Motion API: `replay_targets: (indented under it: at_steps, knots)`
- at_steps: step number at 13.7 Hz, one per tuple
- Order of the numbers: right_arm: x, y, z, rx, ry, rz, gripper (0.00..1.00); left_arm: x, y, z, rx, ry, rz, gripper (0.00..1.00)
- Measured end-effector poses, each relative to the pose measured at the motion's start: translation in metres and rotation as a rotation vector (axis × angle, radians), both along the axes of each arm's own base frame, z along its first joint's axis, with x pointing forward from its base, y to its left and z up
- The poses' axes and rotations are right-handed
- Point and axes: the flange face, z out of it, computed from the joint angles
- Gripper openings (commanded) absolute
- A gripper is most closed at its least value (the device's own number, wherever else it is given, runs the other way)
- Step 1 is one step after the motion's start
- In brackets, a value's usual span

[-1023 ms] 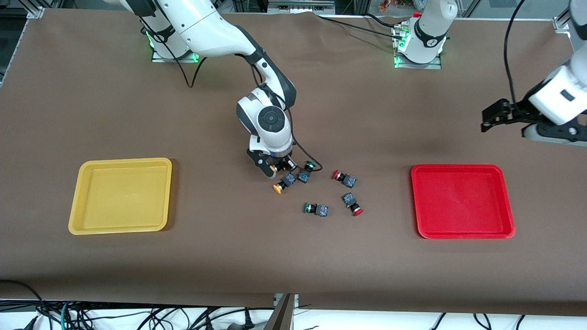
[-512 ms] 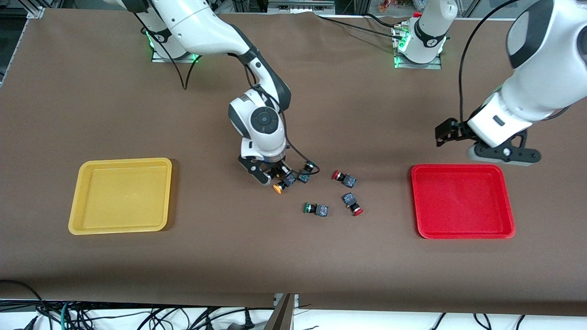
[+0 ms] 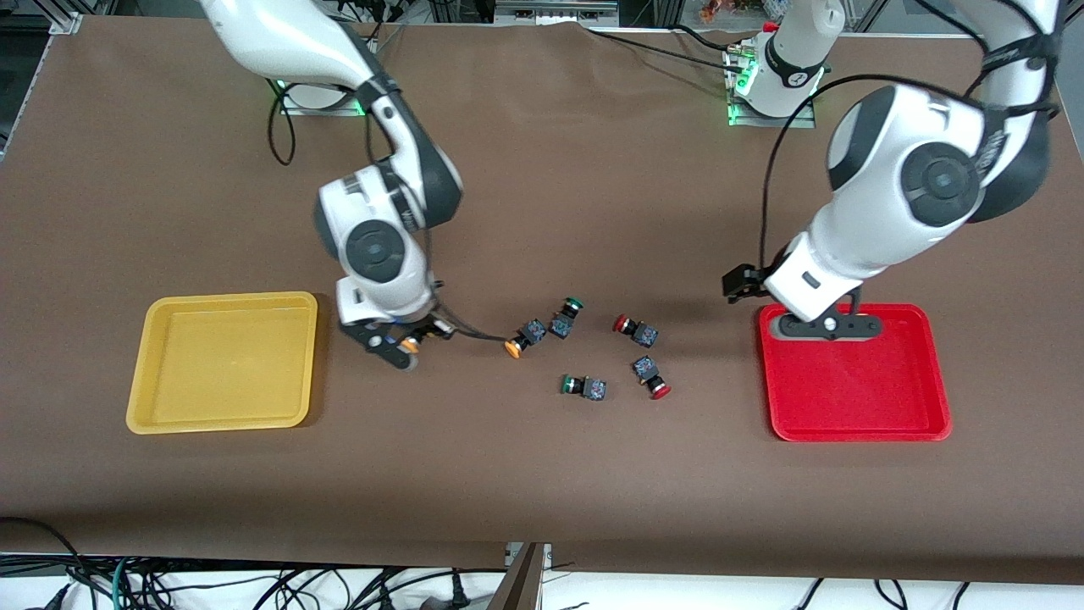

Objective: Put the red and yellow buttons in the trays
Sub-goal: 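Carry the yellow button to the yellow tray while the left gripper reaches the red buttons, then lower the yellow button into the yellow tray while the left gripper grasps a red button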

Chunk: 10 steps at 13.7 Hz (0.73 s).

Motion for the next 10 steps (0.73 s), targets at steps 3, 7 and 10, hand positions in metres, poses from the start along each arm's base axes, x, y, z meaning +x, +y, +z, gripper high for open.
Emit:
replay_targets:
  at_steps: [3,7,10]
  knots:
    - [0.024,-0.085,0.010,-0.005,0.076,0.097,0.15,-0.006,-0.048,-0.044,0.073,0.003,0.113,1.00]
    - [0.045,-0.201,0.008,-0.035,0.127,0.202,0.16,-0.011,-0.085,-0.107,0.109,0.015,0.311,1.00]
    - [0.052,-0.283,-0.001,-0.023,0.152,0.242,0.16,-0.014,-0.088,-0.142,0.089,0.000,0.512,1.00]
